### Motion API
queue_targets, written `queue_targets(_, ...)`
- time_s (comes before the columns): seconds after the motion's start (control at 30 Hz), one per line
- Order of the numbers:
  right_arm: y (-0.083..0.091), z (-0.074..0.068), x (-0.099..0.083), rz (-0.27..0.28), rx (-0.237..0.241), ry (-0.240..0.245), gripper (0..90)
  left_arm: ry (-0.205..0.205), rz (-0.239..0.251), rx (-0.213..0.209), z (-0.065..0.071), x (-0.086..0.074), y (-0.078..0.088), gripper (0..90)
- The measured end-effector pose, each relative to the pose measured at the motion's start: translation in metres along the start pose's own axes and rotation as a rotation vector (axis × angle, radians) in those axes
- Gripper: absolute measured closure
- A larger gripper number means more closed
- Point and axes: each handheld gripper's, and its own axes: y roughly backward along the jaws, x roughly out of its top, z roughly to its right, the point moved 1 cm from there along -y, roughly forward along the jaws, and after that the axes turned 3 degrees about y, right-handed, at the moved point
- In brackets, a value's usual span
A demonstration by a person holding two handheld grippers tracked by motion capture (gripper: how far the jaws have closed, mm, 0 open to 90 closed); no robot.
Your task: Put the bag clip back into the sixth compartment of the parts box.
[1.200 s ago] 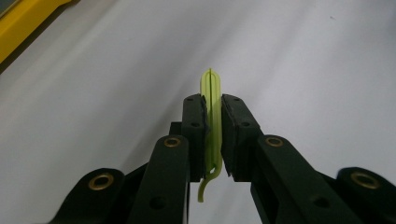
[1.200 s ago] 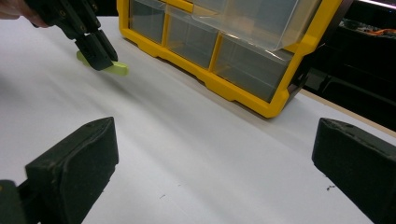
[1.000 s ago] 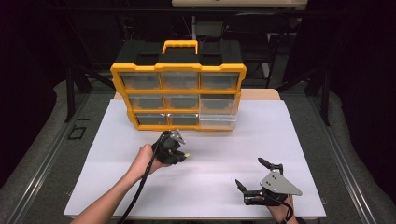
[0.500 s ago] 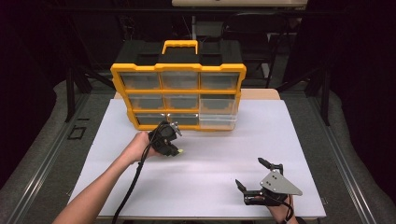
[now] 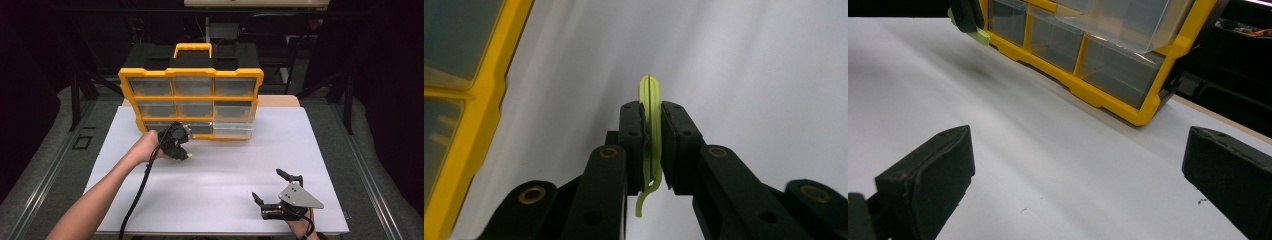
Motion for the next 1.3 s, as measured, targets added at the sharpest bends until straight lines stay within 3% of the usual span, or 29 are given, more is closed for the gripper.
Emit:
queue_targets(0.47, -0.002, 0.001, 0.0, 0.001, 0.009, -0.011, 0.0, -0.025, -0.003, 0.033, -0.015, 0.007, 0.021, 80.4)
queue_targets(0.83, -0.005, 0.003, -0.001, 0.0, 0.031, -0.028, 0.0, -0.015, 0.025, 0.056, -0.027, 0.013, 0.038, 80.4)
queue_targets(1.13, -0.006, 0.0, -0.002, -0.007, 0.051, -0.029, 0.0, -0.008, 0.032, 0.058, -0.033, 0.016, 0.045, 80.4)
queue_targets(1.3, -0.006, 0.0, -0.002, -0.004, 0.057, -0.034, 0.0, -0.026, 0.042, 0.066, -0.031, 0.021, 0.055, 80.4)
